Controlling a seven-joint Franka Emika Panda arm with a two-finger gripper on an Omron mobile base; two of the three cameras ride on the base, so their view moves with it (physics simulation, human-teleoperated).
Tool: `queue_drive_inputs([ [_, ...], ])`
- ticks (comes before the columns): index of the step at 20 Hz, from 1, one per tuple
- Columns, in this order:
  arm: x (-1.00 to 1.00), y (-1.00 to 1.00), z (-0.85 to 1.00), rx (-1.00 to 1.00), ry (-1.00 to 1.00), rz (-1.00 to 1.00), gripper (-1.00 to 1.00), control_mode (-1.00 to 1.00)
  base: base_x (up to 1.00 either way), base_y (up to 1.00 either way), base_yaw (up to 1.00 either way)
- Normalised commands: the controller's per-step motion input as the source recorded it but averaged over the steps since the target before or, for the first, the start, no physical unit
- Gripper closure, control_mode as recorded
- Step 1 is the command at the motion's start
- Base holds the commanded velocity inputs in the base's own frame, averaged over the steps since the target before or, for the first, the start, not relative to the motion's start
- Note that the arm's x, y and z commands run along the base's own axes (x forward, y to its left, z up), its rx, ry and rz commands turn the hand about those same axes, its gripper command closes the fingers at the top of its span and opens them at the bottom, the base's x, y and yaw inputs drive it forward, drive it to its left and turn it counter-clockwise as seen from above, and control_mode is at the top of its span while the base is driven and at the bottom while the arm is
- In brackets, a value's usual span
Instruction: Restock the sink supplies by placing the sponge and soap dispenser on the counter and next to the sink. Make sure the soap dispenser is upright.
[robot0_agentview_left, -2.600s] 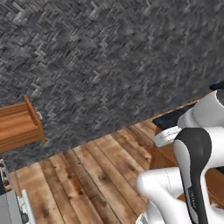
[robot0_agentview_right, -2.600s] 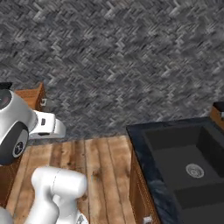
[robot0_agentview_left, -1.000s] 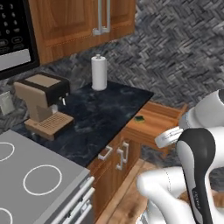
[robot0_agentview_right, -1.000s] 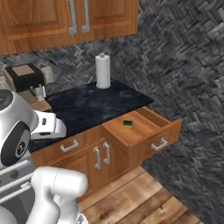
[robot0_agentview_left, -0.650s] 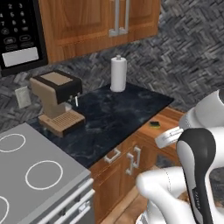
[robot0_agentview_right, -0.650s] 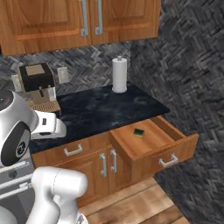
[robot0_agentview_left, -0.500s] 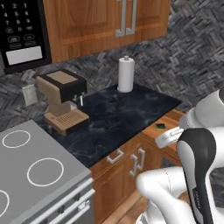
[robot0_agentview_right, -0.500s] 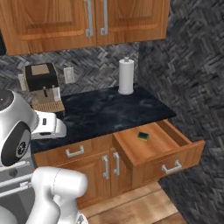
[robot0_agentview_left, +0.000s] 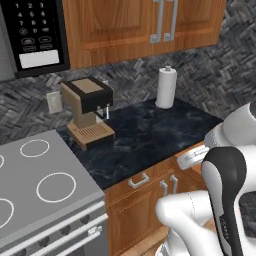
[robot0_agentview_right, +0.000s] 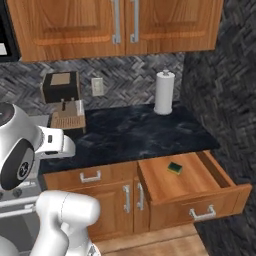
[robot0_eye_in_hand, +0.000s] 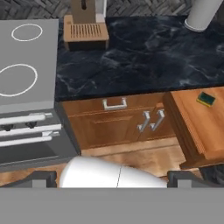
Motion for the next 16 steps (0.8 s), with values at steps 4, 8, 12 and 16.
queue_drive_inputs([
  [4,0.00,0.00,0.00,0.00,0.00,0.00,-1.00,1.00,0.21,-0.52,0.29],
  [8,0.00,0.00,0.00,0.00,0.00,0.00,-1.00,1.00,0.26,-0.40,0.18],
  [12,0.00,0.00,0.00,0.00,0.00,0.00,-1.00,1.00,0.51,-0.17,0.09],
  [16,0.00,0.00,0.00,0.00,0.00,0.00,-1.00,1.00,0.46,-0.11,0.08],
])
